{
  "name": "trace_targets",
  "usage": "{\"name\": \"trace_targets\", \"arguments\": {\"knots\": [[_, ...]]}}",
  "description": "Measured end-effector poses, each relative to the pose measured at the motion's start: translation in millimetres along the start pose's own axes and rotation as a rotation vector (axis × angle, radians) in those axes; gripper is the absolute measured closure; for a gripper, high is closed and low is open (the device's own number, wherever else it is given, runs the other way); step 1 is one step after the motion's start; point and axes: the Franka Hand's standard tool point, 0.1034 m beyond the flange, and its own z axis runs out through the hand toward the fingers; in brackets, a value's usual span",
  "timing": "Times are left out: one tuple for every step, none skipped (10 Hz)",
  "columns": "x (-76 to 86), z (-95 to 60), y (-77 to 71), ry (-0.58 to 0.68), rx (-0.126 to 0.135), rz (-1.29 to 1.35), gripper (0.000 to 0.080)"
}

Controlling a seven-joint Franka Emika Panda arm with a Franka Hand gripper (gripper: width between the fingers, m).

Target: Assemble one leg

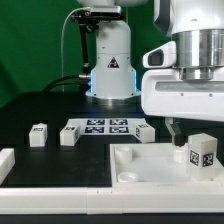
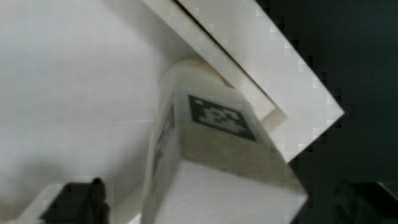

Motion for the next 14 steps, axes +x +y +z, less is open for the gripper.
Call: {"name": "trace_targets", "arguments": {"knots": [[-2.3,0.3,-1.6,-0.002,0.001,-0.162,0.0151],[-4.2,0.3,-3.5,-0.001,0.002,-0.298,0.0151],[-4.3,-0.4,-4.9,-0.004,0.002,-0.411,0.0150],[-3.3,-1.2,-4.9,-0.002,0.002,-0.550,0.0150],[-3.5,-1.3,-5.1,-0.002,0.003,-0.634,0.0150],[-3.2,-2.6,-6.0,0.004,-0.006,-0.789,0.0150],[-2.2,-3.2,-5.7,0.007,-0.011,-0.862,0.0150],[0.7,-3.1,-3.4,0.009,-0.023,-0.999,0.0150],[1.2,-2.8,-2.8,0.010,-0.026,-1.020,0.0150],[1.2,-2.6,-2.6,0.009,-0.026,-1.015,0.0150],[1.3,-2.4,-2.4,0.009,-0.026,-1.014,0.0256],[1.4,-2.3,-2.2,0.009,-0.027,-1.014,0.0391],[1.4,-2.3,-2.3,0.009,-0.026,-1.010,0.0391],[1.8,-2.5,-2.5,0.011,-0.025,-0.977,0.0504]]}}
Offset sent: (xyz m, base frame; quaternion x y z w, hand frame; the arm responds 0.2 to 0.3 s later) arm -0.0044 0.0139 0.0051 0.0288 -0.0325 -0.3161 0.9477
